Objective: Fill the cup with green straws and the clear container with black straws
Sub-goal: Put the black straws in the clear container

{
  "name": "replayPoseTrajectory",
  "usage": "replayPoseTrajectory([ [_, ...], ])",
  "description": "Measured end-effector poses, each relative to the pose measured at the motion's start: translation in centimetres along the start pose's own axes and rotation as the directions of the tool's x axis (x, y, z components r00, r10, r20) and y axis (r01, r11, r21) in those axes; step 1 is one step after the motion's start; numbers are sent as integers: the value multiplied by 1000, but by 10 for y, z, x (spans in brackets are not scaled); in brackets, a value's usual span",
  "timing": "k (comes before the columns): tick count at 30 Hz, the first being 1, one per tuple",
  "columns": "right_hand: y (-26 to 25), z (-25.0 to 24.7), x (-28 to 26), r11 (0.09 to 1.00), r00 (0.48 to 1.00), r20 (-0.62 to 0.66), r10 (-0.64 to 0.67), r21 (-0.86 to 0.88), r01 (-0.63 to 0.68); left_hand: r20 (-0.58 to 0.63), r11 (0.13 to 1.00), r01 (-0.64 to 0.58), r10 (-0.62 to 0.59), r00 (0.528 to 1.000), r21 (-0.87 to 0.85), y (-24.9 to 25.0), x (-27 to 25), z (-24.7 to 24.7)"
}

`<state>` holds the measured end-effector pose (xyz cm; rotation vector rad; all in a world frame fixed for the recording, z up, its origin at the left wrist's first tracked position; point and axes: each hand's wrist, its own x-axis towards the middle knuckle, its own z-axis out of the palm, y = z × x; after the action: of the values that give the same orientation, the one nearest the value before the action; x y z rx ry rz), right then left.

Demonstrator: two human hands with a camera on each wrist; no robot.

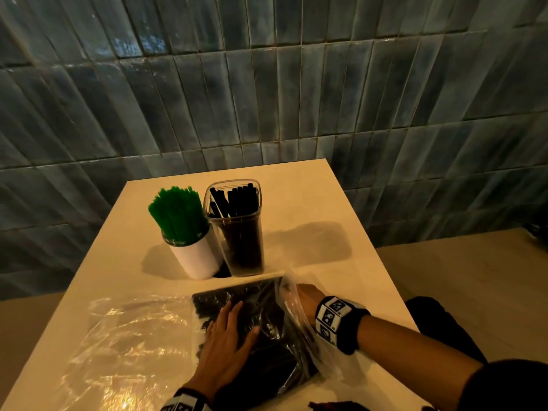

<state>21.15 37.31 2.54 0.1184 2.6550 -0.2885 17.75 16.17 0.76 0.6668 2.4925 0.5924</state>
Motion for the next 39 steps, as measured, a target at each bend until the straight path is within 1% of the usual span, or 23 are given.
replayPoseTrajectory([
  [4,5,-1,-3,1000,1000,13,9,-20,-8,16,999,7,-8,1000,51,1,0,1],
  [6,5,-4,-9,1000,1000,21,-10,-12,10,16,998,13,-14,1000,67,3,-1,0],
  [8,6,-11,-19,999,999,-10,-49,-2,49,23,996,37,-39,999,78,7,-2,-3],
  [10,11,-23,-31,992,998,9,-61,-106,61,47,996,52,-55,997,71,8,-1,-5],
  [12,25,-35,-43,985,999,37,-17,-169,23,79,996,53,-59,995,71,7,0,-5],
  [17,88,-72,-90,971,989,38,142,-200,-132,92,983,45,-62,994,177,5,4,1],
  [19,111,-94,-113,952,973,-5,229,-209,-225,96,980,45,-64,993,192,5,6,3],
  [21,120,-119,-137,905,946,-53,321,-276,-323,105,979,57,-78,991,193,6,8,3],
  [23,120,-141,-156,846,918,-143,369,-358,-395,53,984,63,-73,996,169,13,11,-1],
  [24,116,-150,-164,822,910,-187,369,-391,-413,-13,987,33,-31,999,158,20,12,-3],
  [25,108,-156,-168,808,906,-223,359,-411,-422,-104,988,-37,54,993,152,29,13,-7],
  [26,98,-160,-170,802,906,-249,342,-425,-419,-204,979,-145,172,964,144,41,15,-11],
  [27,86,-163,-168,808,915,-254,314,-434,-398,-288,952,-266,300,910,151,54,16,-17],
  [28,73,-163,-165,821,930,-248,273,-444,-359,-348,907,-374,419,838,191,68,17,-22],
  [29,59,-163,-160,839,945,-240,223,-446,-311,-380,859,-442,511,771,259,80,19,-27],
  [30,45,-161,-155,858,958,-231,169,-445,-259,-382,820,-476,570,727,317,92,20,-31],
  [31,31,-160,-150,875,967,-233,102,-442,-199,-371,803,-494,594,714,333,104,19,-37],
  [32,19,-158,-146,891,968,-249,34,-431,-142,-363,811,-505,584,726,295,111,19,-43],
  [35,2,-165,-141,924,940,-327,-95,-379,-39,-336,902,-426,423,841,69,112,16,-55],
  [36,1,-170,-141,949,935,-337,-105,-314,-6,-338,916,-400,378,862,4,108,17,-56],
  [37,0,-176,-144,979,935,-340,-99,-201,31,-343,920,-384,339,876,-72,103,17,-55],
  [38,-1,-182,-145,995,924,-369,-102,-27,99,-362,907,-387,308,880,-168,100,17,-55],
  [39,-4,-185,-145,965,893,-438,-104,174,197,-375,881,-392,281,884,-265,99,15,-55],
])
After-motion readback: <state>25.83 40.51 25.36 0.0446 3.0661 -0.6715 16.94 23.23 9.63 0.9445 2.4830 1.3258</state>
